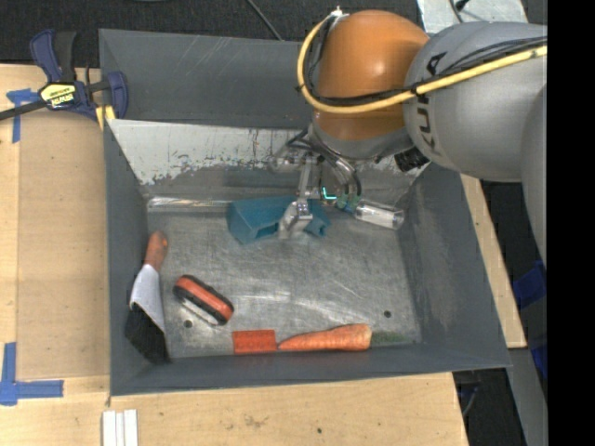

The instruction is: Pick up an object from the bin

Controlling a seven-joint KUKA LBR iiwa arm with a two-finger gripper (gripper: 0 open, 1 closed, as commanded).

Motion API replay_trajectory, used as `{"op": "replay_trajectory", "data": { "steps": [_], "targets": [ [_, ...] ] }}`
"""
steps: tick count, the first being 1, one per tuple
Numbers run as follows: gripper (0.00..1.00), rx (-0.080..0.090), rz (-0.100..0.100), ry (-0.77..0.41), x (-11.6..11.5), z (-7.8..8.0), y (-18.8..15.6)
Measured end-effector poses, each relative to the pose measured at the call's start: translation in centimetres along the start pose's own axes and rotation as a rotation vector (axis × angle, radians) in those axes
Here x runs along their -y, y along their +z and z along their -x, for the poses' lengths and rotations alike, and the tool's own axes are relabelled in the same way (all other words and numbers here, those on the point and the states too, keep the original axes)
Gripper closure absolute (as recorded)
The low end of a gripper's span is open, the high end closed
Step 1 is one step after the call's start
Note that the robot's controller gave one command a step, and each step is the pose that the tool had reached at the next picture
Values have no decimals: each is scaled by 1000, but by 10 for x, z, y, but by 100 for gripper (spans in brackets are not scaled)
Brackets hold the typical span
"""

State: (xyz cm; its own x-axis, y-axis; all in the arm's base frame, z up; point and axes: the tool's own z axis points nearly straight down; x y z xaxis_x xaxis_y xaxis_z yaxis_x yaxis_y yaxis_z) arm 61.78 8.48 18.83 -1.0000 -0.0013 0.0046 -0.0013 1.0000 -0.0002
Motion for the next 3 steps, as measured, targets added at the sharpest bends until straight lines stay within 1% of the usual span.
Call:
{"op": "replay_trajectory", "data": {
  "steps": [1,2,3],
  "targets": [
    [0,8,1,1,0,2,-5],
    [0,13,2,35,25,7,56],
    [100,17,-1,45,19,12,98]
  ]
}}
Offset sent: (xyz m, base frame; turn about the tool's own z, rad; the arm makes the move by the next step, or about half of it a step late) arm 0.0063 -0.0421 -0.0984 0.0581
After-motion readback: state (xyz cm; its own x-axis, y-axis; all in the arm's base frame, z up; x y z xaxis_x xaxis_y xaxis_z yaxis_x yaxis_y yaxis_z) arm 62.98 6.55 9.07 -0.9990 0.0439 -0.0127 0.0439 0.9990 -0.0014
